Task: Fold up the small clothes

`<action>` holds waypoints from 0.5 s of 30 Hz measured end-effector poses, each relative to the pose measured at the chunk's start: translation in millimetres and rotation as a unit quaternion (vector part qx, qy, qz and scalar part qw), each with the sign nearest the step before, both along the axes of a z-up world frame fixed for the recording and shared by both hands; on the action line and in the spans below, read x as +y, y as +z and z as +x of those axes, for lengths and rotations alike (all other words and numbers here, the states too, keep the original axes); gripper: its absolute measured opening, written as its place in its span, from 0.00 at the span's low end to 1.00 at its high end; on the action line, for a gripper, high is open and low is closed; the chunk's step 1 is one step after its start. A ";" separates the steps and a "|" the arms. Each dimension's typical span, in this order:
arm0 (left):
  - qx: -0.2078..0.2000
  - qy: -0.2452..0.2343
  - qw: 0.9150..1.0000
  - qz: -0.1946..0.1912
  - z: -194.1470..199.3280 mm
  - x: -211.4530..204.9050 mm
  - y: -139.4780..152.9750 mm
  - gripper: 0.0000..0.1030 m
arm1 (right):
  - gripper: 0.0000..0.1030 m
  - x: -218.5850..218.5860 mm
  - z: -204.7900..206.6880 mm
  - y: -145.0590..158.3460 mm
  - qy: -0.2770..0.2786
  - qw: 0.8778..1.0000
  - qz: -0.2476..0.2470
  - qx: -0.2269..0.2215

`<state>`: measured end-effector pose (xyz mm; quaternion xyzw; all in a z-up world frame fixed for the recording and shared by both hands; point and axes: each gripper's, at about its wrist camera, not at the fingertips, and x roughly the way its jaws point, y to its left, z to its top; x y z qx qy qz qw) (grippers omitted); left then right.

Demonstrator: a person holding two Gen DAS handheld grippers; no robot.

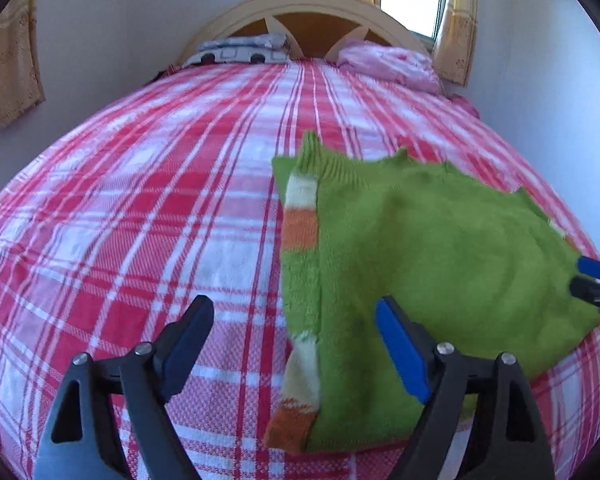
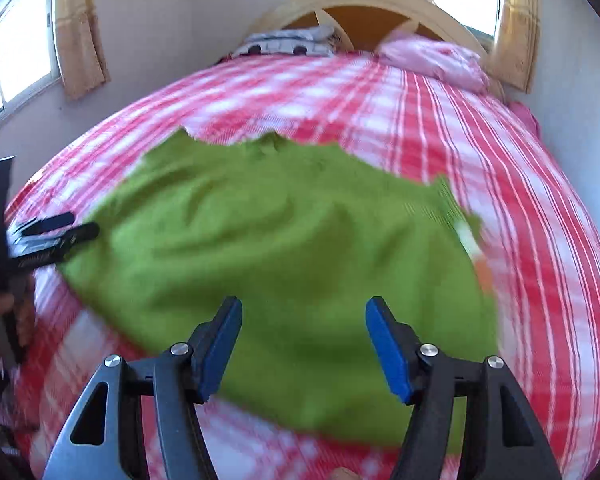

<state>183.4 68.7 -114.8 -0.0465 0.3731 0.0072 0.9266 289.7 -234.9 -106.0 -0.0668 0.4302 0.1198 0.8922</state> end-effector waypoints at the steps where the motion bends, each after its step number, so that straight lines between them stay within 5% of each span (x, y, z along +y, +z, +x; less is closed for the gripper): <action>1: -0.006 -0.001 1.000 0.002 1.5 -1.6 5.4 0.92 | 0.63 4.5 7.9 -6.0 0.004 1.000 0.013 0.008; 4: -0.013 0.000 1.000 0.023 14.2 -9.0 13.9 0.97 | 0.64 10.2 19.4 -38.9 -0.004 0.998 0.005 0.063; 7: -0.011 0.015 0.998 0.065 30.6 -9.4 5.3 0.97 | 0.64 10.2 3.2 -33.9 -0.003 0.998 -0.009 0.060; 12: 0.015 0.025 0.999 0.039 37.8 2.2 -16.6 0.97 | 0.64 -8.6 7.2 -4.9 -0.010 0.999 0.031 0.005; 15: 0.004 0.033 0.999 0.030 32.7 4.8 -13.3 0.97 | 0.64 -43.3 37.4 -15.7 -0.064 0.996 0.055 0.029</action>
